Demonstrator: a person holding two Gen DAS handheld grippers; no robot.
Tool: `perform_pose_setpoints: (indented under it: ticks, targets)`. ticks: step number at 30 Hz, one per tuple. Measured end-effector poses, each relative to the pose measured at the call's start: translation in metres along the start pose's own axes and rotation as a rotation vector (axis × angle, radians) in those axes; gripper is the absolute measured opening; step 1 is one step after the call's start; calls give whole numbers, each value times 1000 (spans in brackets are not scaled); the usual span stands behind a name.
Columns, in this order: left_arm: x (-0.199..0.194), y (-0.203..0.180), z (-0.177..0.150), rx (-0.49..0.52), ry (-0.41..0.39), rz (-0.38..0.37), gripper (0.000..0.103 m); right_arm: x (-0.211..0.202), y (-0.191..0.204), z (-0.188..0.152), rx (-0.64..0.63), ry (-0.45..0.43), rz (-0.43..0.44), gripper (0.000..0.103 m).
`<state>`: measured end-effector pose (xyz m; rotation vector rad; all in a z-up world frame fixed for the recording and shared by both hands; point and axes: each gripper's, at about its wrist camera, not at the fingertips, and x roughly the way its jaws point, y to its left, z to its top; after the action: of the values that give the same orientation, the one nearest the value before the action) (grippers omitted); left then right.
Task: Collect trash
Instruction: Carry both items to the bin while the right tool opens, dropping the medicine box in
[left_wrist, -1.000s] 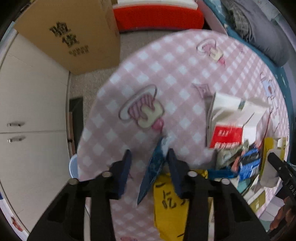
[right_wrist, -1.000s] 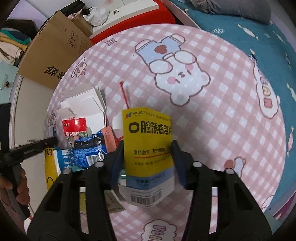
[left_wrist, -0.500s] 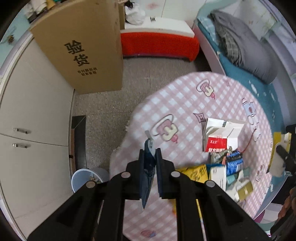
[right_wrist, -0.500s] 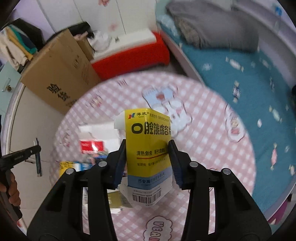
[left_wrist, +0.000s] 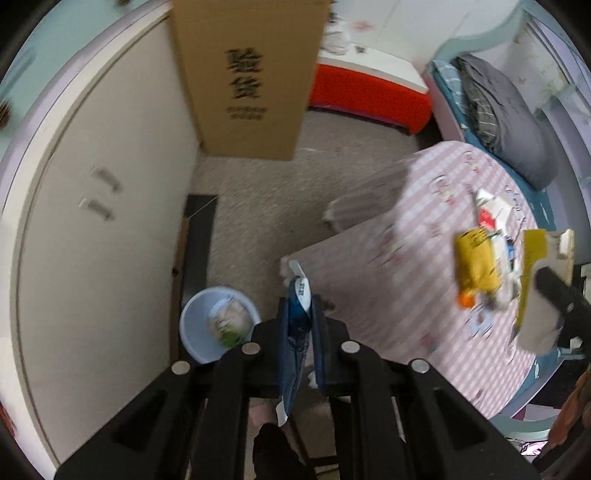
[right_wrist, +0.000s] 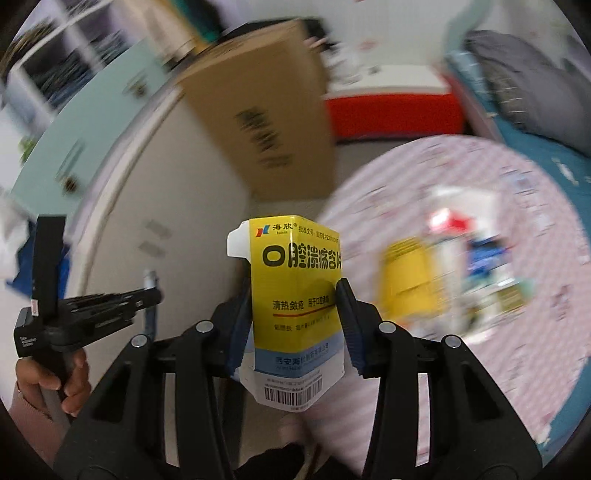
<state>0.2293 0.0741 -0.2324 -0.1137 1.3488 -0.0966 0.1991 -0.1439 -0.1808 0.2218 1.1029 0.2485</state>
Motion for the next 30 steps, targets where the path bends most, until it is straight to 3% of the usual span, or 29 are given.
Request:
perform_pose_setpoints:
  ticks: [6, 13, 15, 16, 22, 30]
  targets:
    - [-23, 83, -46, -86, -2, 25, 11, 40, 105, -36, -98, 90, 89, 44]
    - [-46, 149, -74, -155, -18, 48, 11, 73, 182, -54, -190, 129, 116, 49]
    - [-51, 160, -80, -170, -23, 46, 11, 82, 189, -54, -189, 137, 111, 57]
    - [-52, 165, -81, -178, -25, 46, 11, 86, 193, -55, -186, 145, 114, 67]
    - [-56, 175, -90, -185, -28, 38, 12, 83, 202, -62, -181, 156, 102, 67]
    - [-54, 162, -90, -143, -21, 14, 12, 66, 199, -68, -166, 132, 87, 67]
